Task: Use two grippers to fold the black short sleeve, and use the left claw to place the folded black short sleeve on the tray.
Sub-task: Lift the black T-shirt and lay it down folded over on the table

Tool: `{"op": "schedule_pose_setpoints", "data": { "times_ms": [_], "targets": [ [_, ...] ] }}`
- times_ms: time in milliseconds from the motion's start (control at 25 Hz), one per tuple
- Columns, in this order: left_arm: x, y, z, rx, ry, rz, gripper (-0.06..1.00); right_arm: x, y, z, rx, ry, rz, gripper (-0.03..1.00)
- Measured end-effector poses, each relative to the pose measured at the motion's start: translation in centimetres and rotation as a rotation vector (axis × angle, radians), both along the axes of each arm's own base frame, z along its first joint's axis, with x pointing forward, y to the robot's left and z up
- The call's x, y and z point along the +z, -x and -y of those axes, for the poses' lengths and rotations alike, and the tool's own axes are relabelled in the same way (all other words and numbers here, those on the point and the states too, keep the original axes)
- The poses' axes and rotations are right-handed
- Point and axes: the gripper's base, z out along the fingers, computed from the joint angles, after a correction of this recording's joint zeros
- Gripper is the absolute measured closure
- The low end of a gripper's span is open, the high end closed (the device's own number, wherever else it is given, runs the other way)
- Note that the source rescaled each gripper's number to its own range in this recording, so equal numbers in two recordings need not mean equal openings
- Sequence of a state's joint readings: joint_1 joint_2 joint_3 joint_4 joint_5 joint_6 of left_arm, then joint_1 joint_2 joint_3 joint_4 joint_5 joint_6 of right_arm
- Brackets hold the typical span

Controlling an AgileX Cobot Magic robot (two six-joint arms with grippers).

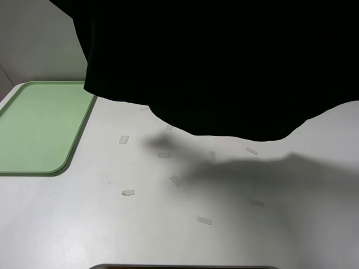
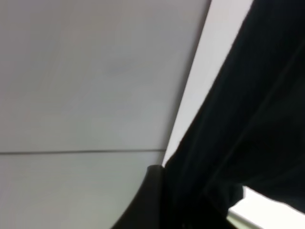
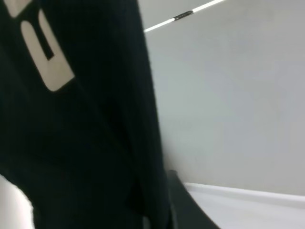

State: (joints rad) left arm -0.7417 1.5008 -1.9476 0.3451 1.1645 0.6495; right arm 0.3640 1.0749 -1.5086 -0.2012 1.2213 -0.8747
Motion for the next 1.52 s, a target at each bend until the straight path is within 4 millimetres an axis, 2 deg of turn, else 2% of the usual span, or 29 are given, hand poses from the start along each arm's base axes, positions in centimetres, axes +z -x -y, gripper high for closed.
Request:
{"op": "schedule_pose_setpoints", "data": {
  "times_ms": [160, 480, 840, 1040, 1320, 1440, 1520],
  "targets": [
    [-0.7, 0.9, 0.0, -0.033, 0.029, -0.057, 0.94, -0.9, 1.8, 0.6, 0.003, -0.003, -0.005, 0.97],
    [-4.1, 2.5, -0.4, -0.066, 0.009, -0.197, 0.94, -3.1, 5.7, 1.6, 0.030, -0.049, -0.019, 0.97],
    [-6.7, 6.2, -1.7, -0.134, 0.079, -0.362, 0.94, -3.5, 9.2, 2.3, 0.047, -0.158, 0.015, 0.97],
    [-8.2, 7.6, -2.1, -0.158, 0.105, -0.444, 0.94, -4.4, 9.8, 2.3, 0.047, -0.188, -0.006, 0.97],
    [-11.2, 9.1, -2.6, -0.160, 0.098, -0.564, 0.94, -6.3, 10.5, 2.0, 0.058, -0.249, -0.068, 0.97],
    [-12.9, 9.0, -2.9, -0.139, 0.048, -0.595, 0.94, -7.0, 9.9, 1.8, 0.051, -0.233, -0.098, 0.97],
    [-13.9, 8.6, -3.1, -0.117, 0.016, -0.570, 0.94, -8.1, 8.7, 1.7, 0.024, -0.180, -0.142, 0.97]
  ]
}}
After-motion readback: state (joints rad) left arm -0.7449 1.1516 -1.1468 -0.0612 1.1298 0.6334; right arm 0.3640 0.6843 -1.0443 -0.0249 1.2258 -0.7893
